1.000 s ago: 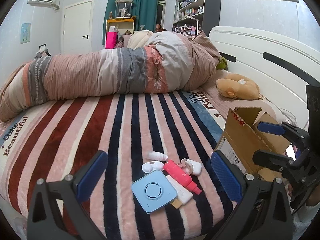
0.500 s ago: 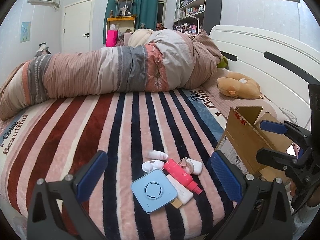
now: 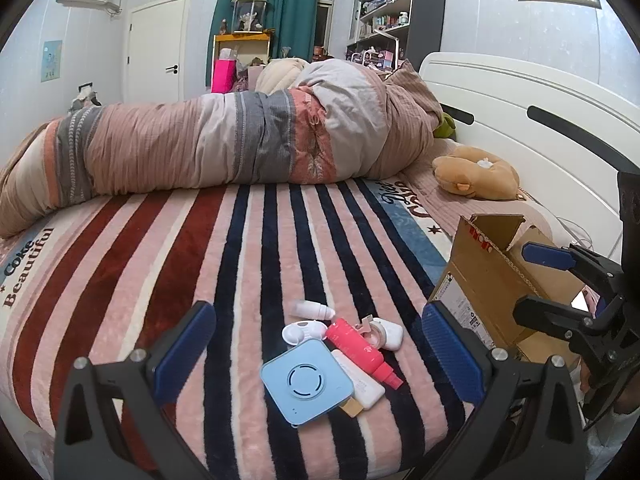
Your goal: Organize rigid objects
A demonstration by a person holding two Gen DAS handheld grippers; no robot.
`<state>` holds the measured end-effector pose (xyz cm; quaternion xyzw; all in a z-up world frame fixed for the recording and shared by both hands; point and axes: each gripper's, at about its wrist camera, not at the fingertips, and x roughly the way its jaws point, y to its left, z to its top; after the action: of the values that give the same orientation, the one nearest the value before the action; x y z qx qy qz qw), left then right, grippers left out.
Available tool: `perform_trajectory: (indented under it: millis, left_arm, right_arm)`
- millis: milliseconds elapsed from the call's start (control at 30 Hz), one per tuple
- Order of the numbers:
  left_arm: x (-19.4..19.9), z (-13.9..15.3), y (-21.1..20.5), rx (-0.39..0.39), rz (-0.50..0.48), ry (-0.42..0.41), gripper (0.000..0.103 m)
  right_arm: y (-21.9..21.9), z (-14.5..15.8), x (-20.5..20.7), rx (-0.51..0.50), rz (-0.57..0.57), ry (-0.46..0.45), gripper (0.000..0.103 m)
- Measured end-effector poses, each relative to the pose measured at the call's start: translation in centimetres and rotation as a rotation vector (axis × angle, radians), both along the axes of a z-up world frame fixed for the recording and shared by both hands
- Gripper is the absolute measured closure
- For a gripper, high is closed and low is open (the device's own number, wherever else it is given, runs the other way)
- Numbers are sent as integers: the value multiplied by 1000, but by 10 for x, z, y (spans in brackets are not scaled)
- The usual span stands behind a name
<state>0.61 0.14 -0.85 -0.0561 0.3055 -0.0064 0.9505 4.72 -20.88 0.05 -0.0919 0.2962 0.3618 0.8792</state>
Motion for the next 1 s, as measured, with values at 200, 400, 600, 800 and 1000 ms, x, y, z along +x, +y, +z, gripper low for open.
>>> perform_trajectory:
  millis: [200, 400, 600, 800, 1000]
  left_arm:
    - [0, 1, -2, -8, -5, 2, 0]
    - [-1, 2, -1, -13, -11, -3, 0]
    - [-5, 2, 5, -20, -33, -21, 0]
    - [-14, -1, 27, -41, -81, -49, 0]
    - [-18, -10, 58, -1, -40, -47, 1]
  right_arm:
    - [-1, -2, 1, -16, 4, 7, 0]
    - [0, -3, 0, -19, 1, 7, 0]
    - [6, -4, 0, -65, -15, 14, 0]
    - [22, 3, -7, -86, 6, 15, 0]
    - [70, -2, -20, -200, 53, -49, 0]
